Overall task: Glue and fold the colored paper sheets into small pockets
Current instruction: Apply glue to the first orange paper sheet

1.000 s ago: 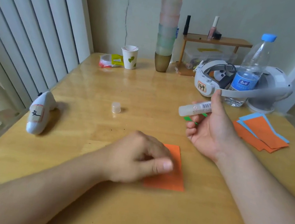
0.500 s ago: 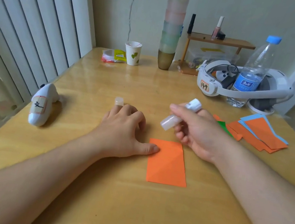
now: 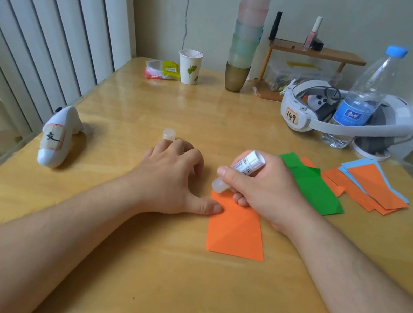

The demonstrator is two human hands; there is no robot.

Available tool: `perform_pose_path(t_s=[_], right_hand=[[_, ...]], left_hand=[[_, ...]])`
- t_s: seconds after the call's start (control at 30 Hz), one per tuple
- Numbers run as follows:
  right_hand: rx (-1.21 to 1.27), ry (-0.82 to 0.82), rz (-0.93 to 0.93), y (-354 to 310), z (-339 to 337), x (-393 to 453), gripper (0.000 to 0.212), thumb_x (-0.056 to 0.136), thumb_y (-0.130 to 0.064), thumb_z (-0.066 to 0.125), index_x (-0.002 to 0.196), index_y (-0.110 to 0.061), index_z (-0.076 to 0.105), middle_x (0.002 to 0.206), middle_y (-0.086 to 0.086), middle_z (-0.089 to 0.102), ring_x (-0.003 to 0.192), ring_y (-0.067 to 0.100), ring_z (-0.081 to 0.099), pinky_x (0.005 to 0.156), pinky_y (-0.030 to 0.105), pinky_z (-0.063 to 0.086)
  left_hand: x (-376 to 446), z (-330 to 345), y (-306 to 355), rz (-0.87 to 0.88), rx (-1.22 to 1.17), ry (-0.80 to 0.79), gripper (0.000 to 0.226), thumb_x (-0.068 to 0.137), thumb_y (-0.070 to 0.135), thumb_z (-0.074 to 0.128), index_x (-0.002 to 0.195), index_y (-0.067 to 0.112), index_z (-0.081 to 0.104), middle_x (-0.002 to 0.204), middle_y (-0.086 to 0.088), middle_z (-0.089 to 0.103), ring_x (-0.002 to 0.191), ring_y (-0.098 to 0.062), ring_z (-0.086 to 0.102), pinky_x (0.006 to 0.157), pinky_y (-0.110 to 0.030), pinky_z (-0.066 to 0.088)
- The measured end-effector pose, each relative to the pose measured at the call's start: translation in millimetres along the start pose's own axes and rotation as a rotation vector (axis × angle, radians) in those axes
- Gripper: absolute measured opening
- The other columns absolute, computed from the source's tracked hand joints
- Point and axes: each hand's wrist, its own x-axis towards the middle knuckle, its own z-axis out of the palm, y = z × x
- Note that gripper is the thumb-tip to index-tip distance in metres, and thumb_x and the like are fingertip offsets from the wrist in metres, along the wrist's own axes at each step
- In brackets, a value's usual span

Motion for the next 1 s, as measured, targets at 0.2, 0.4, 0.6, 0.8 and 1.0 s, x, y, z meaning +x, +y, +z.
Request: perform_pose_path(t_s=[0.2, 0.4, 0.6, 0.8, 1.0], right_hand=[[-0.146, 0.019, -0.06, 2, 2, 0, 0.041, 0.071, -0.055, 0.083, 0.081, -0.019, 0.068, 0.068, -0.001, 0.072, 0.056, 0.013, 0.061, 0.066, 0.051, 0.059], [-0.256, 0.026, -0.118, 0, 4, -1, 0.034, 0.075, -0.051, 0.086, 0.08, -0.024, 0.067, 0.07, -0.008, 0.072, 0.065, 0.009, 0.061, 0.066, 0.037, 0.052], [-0.268, 0.034, -0.088, -5, -1, -3, 0.028, 0.08, -0.038, 0.084, 0.077, -0.017, 0.064, 0.068, -0.008, 0.074, 0.061, 0.014, 0.061, 0.066, 0.039, 0.054], [-0.266, 0.094, -0.07, -2, -14, -6, 0.031, 0.075, -0.036, 0.078, 0.077, -0.008, 0.063, 0.069, -0.004, 0.076, 0.074, 0.031, 0.068, 0.069, 0.049, 0.057], [-0.15, 0.058, -0.13, -2, -5, -6, 0.039, 0.073, -0.053, 0.086, 0.078, -0.019, 0.068, 0.063, -0.007, 0.069, 0.058, 0.009, 0.058, 0.062, 0.04, 0.05]], left_hand=[[0, 1, 0, 0.005, 0.004, 0.008, 0.081, 0.044, 0.103, 0.045, 0.099, 0.044, 0.043, 0.124, 0.016, 0.04, 0.123, -0.016, 0.032, 0.106, -0.035, 0.03], [0, 2, 1, 0.003, -0.003, 0.016, 0.082, 0.044, 0.102, 0.045, 0.101, 0.043, 0.045, 0.126, 0.015, 0.04, 0.126, -0.017, 0.031, 0.105, -0.034, 0.028], [-1, 1, 1, 0.0, -0.009, -0.025, 0.082, 0.043, 0.103, 0.046, 0.099, 0.044, 0.041, 0.125, 0.016, 0.037, 0.125, -0.017, 0.029, 0.109, -0.037, 0.029], [0, 1, 0, 0.001, 0.001, -0.03, 0.083, 0.044, 0.103, 0.046, 0.102, 0.044, 0.041, 0.127, 0.015, 0.037, 0.127, -0.017, 0.028, 0.112, -0.039, 0.028], [0, 0, 2, 0.004, 0.001, -0.027, 0.085, 0.043, 0.103, 0.045, 0.104, 0.043, 0.043, 0.129, 0.014, 0.037, 0.128, -0.018, 0.029, 0.109, -0.036, 0.027]])
